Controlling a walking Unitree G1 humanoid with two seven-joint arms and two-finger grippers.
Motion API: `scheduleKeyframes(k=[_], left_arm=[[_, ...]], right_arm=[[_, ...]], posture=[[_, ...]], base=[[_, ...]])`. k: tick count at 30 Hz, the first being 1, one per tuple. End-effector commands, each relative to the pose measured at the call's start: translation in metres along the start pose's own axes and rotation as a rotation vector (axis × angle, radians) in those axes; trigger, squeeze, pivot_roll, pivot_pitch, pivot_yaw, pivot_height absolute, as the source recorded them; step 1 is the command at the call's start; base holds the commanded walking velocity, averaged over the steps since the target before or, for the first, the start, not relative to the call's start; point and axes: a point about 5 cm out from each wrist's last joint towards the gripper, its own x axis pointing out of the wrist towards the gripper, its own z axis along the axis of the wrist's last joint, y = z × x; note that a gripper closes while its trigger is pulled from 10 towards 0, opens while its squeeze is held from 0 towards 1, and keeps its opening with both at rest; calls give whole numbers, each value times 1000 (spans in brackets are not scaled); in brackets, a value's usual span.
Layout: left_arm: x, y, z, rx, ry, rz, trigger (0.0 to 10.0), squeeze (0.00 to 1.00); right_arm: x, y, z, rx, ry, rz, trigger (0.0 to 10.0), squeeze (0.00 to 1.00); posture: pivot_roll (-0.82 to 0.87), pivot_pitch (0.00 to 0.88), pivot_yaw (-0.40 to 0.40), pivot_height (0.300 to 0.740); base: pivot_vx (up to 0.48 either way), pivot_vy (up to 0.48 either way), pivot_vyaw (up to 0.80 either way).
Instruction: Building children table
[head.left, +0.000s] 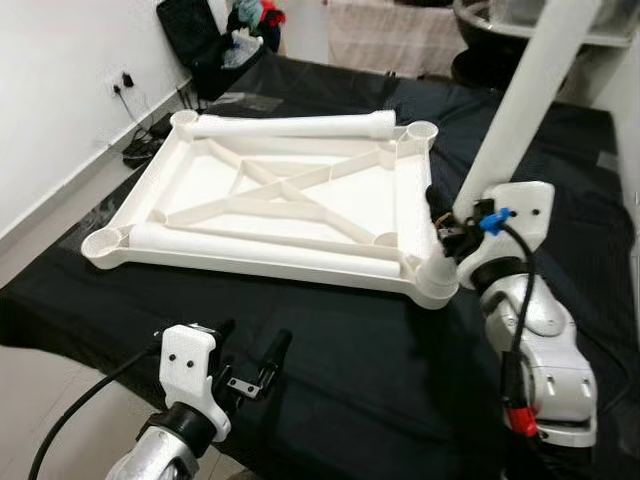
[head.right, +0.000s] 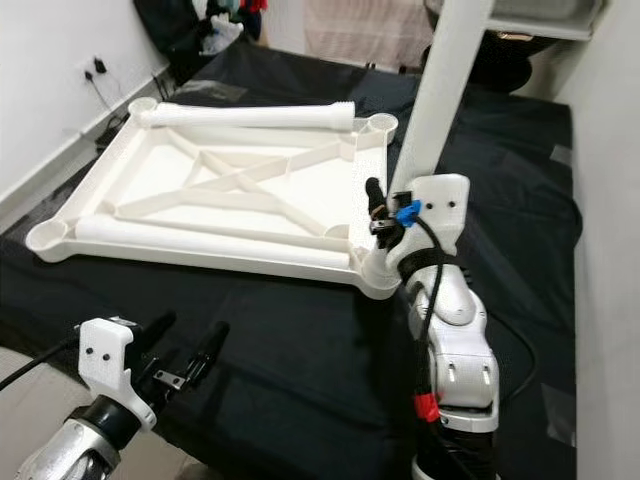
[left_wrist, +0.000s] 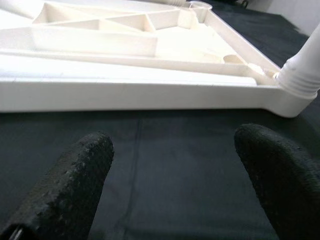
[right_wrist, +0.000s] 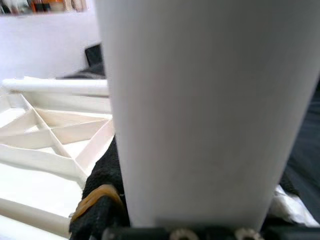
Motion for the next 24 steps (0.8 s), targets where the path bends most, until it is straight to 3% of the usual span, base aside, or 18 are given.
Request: scheduleKeyframes(k=[1, 2, 3, 6, 7, 8, 10, 13, 17, 19, 22, 24], left_arm=[[-1, 1, -5, -6, 22, -6, 10000, 0], [-1, 1, -5, -6, 22, -6, 10000, 0], [-1, 1, -5, -4, 20, -3, 10000, 0], [-1, 1, -4, -2, 17, 1, 10000, 0], [-1, 1, -3, -2, 16, 2, 10000, 0], [-1, 1, -3, -2, 16, 2, 10000, 0], [-2, 1, -2, -2, 14, 2, 10000, 0], [-3, -1, -1, -3, 13, -2, 10000, 0], [-4, -3, -1, -4, 14, -3, 10000, 0], [-6, -4, 0, -3, 15, -3, 10000, 0], [-8, -6, 1, -4, 17, -6, 10000, 0], [-8, -6, 1, -4, 17, -6, 10000, 0]], right_arm=[[-4, 0, -49, 9, 296, -38, 9216, 0], [-4, 0, -49, 9, 296, -38, 9216, 0], [-4, 2, -49, 11, 305, -22, 10000, 0], [-5, 9, -45, 48, 309, 5, 10000, 0], [-2, 12, -38, 80, 275, 47, 10000, 1000], [-2, 12, -38, 80, 275, 47, 10000, 1000], [10, 14, -11, 150, 146, 156, 10000, 1000], [26, 7, 29, 184, -31, 324, 10000, 1000], [29, 1, 43, 171, -91, 415, 10000, 1000], [34, -6, 50, 102, -113, 487, 10000, 1000], [34, -10, 56, 78, -136, 719, 10000, 1000], [33, -11, 57, 83, -139, 776, 10000, 1000]], posture=[[-20, 187, 31, 740], [-20, 187, 31, 740], [-18, 189, 28, 740], [-15, 189, 26, 740], [-12, 202, 25, 740], [-12, 202, 25, 740], [-12, 206, 26, 740], [0, 218, 25, 740], [5, 224, 28, 740], [11, 235, 32, 740], [27, 246, 29, 740], [27, 246, 29, 740]], base=[[0, 0, 0], [0, 0, 0], [0, 0, 0], [0, 0, 0], [0, 0, 0], [0, 0, 0], [0, 0, 0], [0, 0, 0], [0, 0, 0], [0, 0, 0], [0, 0, 0], [0, 0, 0]])
